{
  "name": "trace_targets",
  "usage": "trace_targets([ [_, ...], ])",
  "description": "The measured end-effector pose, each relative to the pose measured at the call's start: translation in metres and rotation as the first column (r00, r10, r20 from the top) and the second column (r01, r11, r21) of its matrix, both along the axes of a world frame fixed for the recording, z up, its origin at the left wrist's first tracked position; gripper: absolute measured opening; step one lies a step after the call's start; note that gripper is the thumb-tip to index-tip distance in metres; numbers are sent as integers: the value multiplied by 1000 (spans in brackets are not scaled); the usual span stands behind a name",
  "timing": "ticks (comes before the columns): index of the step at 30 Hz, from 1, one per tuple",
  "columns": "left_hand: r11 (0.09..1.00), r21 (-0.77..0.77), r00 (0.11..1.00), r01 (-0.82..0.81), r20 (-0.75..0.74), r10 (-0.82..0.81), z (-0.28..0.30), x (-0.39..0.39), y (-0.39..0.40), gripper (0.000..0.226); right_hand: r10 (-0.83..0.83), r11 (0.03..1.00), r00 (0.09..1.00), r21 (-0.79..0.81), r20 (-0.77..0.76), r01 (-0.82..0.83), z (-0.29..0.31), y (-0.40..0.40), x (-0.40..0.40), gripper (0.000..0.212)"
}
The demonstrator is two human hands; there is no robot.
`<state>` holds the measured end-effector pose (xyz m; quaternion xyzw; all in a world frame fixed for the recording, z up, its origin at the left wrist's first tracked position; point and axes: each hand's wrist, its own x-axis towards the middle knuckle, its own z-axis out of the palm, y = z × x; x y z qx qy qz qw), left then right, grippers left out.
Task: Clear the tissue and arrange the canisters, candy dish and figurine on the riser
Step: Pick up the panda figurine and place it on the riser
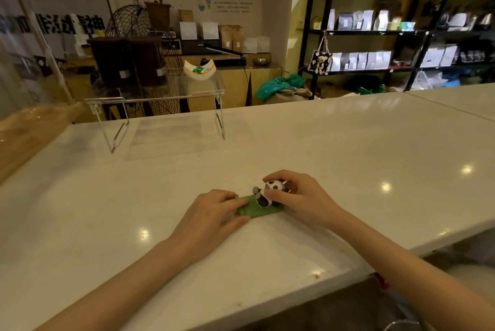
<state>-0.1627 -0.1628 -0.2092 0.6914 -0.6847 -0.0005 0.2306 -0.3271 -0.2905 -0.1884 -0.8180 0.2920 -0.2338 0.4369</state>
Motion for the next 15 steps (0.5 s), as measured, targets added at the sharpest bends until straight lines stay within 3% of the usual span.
trace_targets([
  [4,1000,9,995,-14,-94,14,0,1,0,71,1,1000,999,24,53,-2,5,-4,4,14],
  [9,997,-68,955,-29,-296,7,8,13,-8,50,45,998,995,40,93,-48,24,-17,22,17],
  [15,980,-180,949,-85,-315,24,56,56,-33,33,83,997,988,-14,129,-82,69,-48,65,25],
])
